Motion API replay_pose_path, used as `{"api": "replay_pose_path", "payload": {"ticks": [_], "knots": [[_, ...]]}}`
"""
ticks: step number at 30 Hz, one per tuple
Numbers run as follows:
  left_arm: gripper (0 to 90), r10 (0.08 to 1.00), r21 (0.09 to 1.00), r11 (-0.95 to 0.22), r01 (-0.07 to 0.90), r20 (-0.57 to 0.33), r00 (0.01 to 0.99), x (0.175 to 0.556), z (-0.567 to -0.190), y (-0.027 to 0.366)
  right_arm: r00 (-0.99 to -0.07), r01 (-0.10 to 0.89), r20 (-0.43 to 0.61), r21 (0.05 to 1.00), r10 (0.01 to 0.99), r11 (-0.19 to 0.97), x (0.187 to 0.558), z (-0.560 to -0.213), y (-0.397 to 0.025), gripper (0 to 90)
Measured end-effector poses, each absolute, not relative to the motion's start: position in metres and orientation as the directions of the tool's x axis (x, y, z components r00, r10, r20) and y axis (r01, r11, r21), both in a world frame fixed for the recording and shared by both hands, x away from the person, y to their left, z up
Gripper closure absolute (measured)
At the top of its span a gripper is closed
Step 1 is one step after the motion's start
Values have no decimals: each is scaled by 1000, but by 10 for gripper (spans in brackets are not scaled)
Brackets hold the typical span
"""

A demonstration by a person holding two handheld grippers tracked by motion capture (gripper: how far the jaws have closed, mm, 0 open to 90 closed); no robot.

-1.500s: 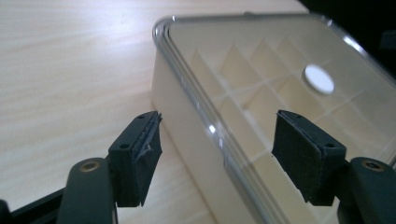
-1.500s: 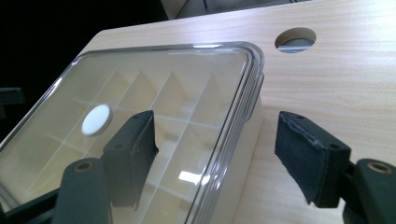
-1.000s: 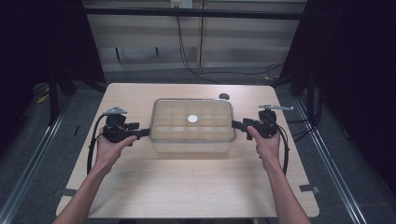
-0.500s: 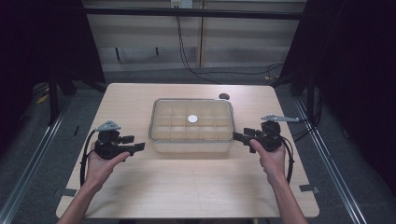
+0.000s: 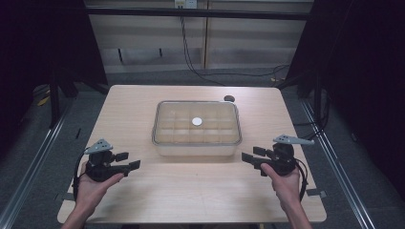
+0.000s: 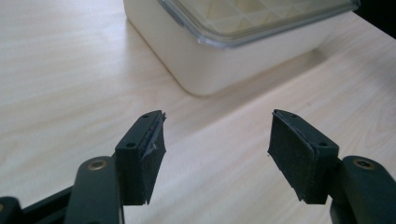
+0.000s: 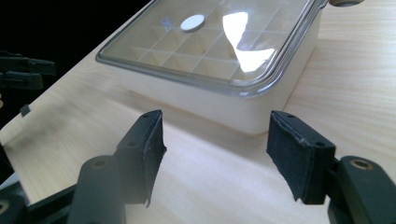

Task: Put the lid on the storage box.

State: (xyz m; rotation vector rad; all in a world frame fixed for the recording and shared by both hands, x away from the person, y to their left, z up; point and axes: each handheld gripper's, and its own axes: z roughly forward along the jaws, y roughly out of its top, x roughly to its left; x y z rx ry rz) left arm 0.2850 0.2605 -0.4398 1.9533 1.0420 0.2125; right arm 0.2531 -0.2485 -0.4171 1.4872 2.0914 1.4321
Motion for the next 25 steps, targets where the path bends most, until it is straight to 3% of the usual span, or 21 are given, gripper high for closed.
{"api": "replay_pose_path", "payload": {"ticks": [11, 14, 18, 20, 25], "knots": [[351, 743, 742, -279, 610, -236, 627, 252, -454, 268, -462, 625, 354, 780, 813, 15, 213, -428, -255, 348], [351, 711, 743, -257, 618, -287, 642, 244, -456, 269, -452, 632, 348, 775, 821, 20, 205, -433, -261, 346], [352, 727, 753, -234, 615, -284, 625, 235, -460, 272, -418, 626, 379, 779, 825, -40, 195, -448, -271, 348], [352, 736, 748, -267, 608, -249, 629, 232, -462, 273, -418, 637, 351, 771, 838, -6, 193, -452, -271, 345], [358, 737, 752, -243, 613, -267, 620, 228, -465, 274, -405, 640, 321, 768, 856, 15, 188, -461, -269, 343]]}}
